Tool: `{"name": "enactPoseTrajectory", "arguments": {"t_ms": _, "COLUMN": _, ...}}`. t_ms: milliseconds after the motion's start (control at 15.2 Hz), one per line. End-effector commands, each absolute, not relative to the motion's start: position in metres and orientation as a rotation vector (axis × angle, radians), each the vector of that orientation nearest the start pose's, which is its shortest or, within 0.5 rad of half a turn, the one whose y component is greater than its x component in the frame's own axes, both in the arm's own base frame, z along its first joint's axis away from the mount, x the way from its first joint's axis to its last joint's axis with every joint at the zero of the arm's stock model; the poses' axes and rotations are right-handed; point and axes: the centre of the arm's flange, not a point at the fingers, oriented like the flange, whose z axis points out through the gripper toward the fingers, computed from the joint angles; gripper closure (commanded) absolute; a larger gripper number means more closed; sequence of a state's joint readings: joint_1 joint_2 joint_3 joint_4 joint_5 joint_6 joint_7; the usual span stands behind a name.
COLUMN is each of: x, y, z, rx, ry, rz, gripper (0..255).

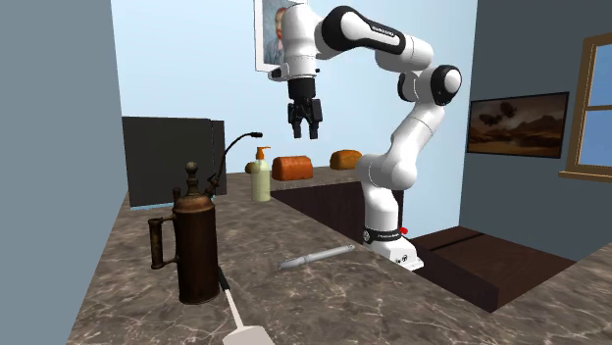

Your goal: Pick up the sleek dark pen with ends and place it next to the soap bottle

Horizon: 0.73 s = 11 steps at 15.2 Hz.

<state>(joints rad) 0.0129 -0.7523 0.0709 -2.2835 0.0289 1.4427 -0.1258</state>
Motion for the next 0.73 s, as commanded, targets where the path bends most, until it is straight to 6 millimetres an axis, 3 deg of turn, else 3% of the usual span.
{"name": "enactPoseTrajectory", "arguments": {"t_ms": 0, "x": 0.302, "y": 0.036, "z": 0.603, "rx": -3.141, "ry": -0.300, "rz": 0.143, "gripper": 0}}
{"name": "enactPoseTrajectory", "arguments": {"t_ms": 660, "x": 0.311, "y": 0.110, "z": 0.498, "rx": -3.120, "ry": -0.295, "rz": 0.085, "gripper": 0}}
